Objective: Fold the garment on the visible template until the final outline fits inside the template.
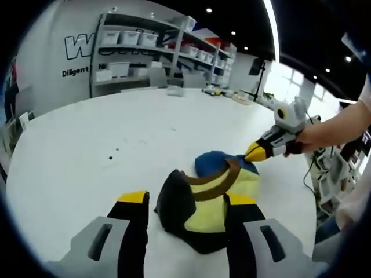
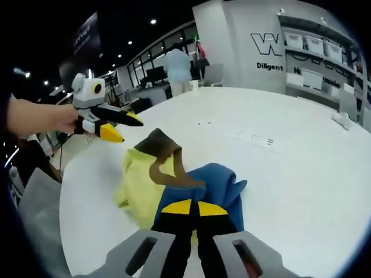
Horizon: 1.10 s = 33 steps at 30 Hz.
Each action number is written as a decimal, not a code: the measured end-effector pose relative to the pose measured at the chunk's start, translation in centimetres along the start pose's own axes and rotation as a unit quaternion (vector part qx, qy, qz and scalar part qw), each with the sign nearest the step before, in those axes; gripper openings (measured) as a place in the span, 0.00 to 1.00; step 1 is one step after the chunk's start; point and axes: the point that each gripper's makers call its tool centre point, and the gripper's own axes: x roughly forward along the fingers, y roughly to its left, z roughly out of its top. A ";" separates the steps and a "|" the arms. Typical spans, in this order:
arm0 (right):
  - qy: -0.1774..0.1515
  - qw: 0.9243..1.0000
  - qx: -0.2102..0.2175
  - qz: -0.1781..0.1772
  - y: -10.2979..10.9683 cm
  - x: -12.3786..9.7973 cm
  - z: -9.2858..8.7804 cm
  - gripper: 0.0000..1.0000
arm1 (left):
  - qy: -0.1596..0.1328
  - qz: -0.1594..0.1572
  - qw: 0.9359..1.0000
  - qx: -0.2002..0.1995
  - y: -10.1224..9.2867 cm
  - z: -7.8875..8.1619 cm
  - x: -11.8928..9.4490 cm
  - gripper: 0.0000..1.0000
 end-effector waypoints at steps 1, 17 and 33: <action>0.000 1.000 -0.001 0.000 0.0 0.0 0.0 0.00 | 0.005 -0.002 1.000 0.003 0.2 0.0 0.2 0.45; -0.005 1.000 -0.007 0.004 0.1 -0.1 0.6 0.00 | 0.073 -0.078 0.994 0.002 1.7 0.4 4.3 0.38; -0.003 1.000 -0.009 0.012 0.1 0.0 0.5 0.00 | 0.138 -0.165 0.975 -0.050 1.7 -0.4 5.4 0.22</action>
